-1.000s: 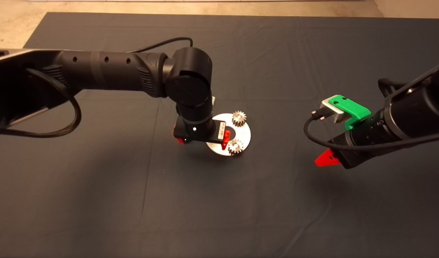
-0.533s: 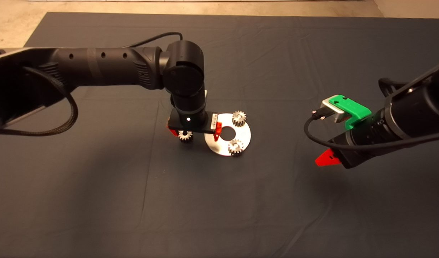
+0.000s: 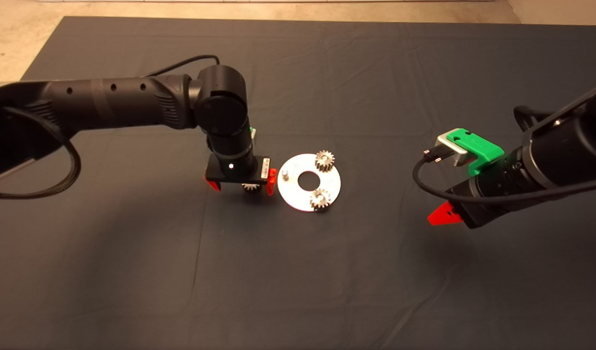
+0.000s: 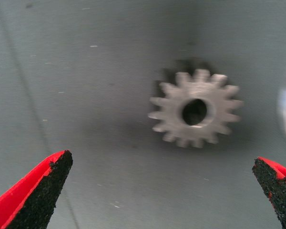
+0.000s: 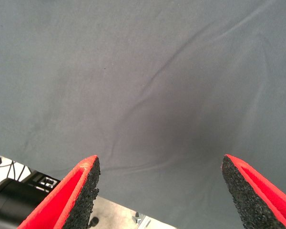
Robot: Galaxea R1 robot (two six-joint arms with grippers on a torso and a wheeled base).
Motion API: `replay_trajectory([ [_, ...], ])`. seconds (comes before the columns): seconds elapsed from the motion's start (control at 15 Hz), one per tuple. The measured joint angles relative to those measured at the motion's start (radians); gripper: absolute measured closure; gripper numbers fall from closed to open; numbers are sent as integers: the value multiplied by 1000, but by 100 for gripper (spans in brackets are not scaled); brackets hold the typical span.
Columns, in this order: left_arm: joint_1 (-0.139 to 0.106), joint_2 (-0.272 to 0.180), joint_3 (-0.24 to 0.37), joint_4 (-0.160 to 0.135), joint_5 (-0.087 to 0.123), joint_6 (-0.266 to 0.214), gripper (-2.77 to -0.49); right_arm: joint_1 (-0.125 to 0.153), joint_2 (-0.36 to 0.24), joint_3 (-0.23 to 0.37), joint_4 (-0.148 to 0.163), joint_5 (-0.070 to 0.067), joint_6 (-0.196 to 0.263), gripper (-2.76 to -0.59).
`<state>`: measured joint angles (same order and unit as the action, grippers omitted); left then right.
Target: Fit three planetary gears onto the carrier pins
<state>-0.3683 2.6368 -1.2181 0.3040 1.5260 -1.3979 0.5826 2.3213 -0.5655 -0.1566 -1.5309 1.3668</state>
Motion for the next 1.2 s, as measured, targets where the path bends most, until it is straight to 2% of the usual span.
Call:
replay_trajectory([
  [0.4, 28, -9, -44, 9, -2, 0, -277, 0, 0, 0, 0, 0, 0, -189],
  [0.67, 28, -10, -63, 8, -3, -27, -277, 0, 0, 0, 0, 0, 0, -189],
  [1.2, 27, -10, -83, 7, -8, -37, -277, 0, 0, 0, 0, 0, 0, -189],
])
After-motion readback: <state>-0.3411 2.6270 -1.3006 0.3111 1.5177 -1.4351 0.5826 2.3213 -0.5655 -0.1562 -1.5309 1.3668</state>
